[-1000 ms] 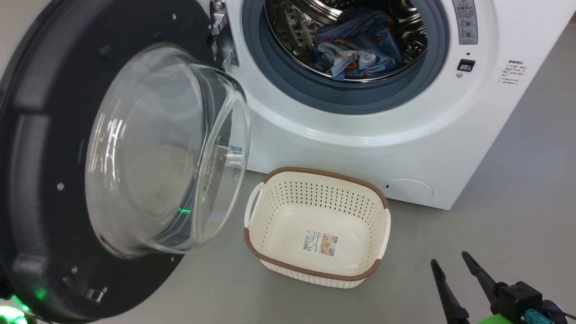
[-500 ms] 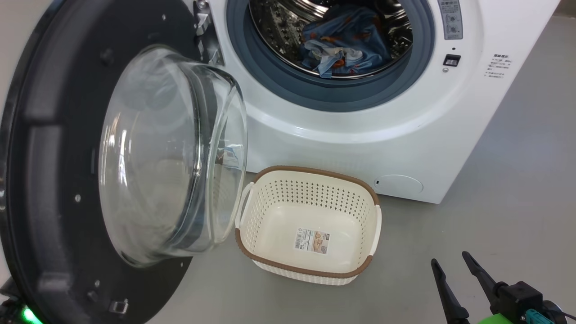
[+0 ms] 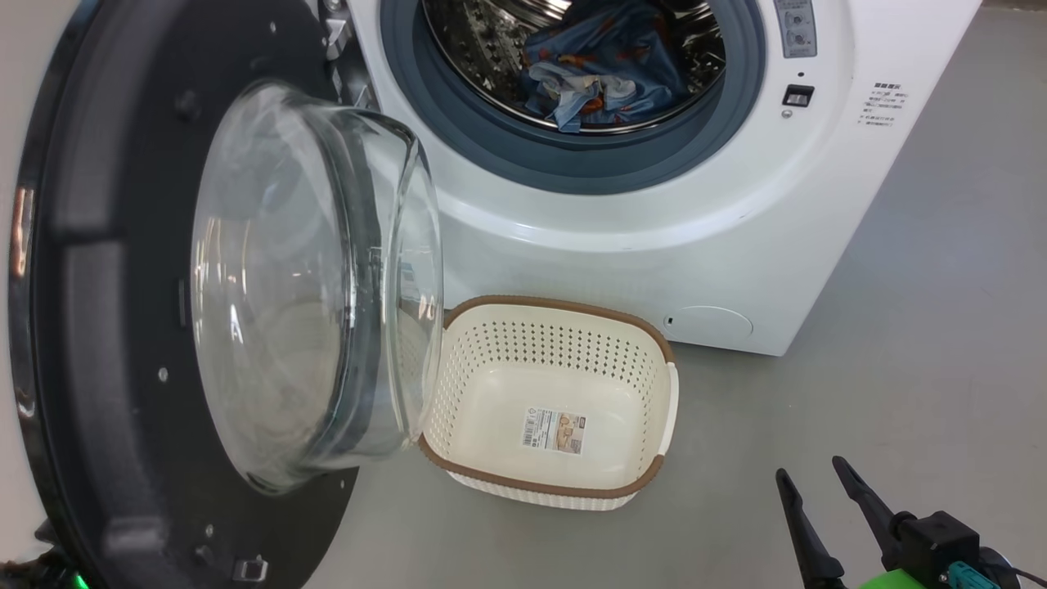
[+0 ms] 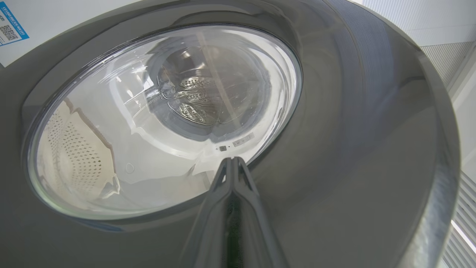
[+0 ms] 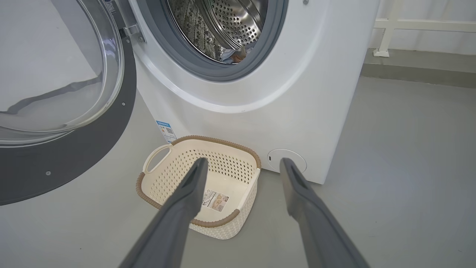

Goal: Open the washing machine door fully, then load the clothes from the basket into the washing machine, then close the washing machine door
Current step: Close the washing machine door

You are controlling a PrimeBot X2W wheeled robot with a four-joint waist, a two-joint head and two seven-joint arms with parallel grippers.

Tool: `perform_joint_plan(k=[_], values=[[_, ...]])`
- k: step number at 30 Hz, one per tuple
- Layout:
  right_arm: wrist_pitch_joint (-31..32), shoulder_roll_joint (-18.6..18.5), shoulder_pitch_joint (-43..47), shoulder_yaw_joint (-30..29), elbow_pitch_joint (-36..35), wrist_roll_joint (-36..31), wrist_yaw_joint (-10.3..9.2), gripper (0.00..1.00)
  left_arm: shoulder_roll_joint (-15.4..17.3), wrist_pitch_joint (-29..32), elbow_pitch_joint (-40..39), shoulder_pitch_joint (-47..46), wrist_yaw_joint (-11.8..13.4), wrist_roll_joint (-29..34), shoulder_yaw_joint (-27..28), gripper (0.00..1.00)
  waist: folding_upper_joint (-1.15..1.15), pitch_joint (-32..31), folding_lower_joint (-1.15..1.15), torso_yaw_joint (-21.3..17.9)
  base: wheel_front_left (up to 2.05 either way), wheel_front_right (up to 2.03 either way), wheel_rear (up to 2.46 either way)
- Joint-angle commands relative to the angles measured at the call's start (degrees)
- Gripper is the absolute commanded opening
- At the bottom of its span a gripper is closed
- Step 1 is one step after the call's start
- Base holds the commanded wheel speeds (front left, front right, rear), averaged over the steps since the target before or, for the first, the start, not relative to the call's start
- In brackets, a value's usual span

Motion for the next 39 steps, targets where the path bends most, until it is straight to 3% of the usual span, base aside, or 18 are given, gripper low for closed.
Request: perform_joint_plan(k=[1,22,39], values=[[-0.28,-0.11,-1.79,1.19,-1.32,-0.59,0.09,1.00,0.86,0.53,-2.59,0.31,0.34,-0.53,1.08,0.00,0.00,0.10,0.00,-0.22,0.00,0.00,0.00],[-0.28,0.60,-2.07,0.71,-1.21,-0.51,0.09,1.00,-0.21,-0.91,-10.17,3.39,0.16,-2.47,-5.04,0.00,0.00,0.07,0.00,-1.52,0.00,0.00,0.00],[-0.28,1.23,-2.47,0.38,-1.32,-0.60,0.09,1.00,-0.33,-4.97,-12.51,3.43,-0.76,-3.54,-15.41,0.00,0.00,0.73,0.00,-3.26,0.00,0.00,0.00]])
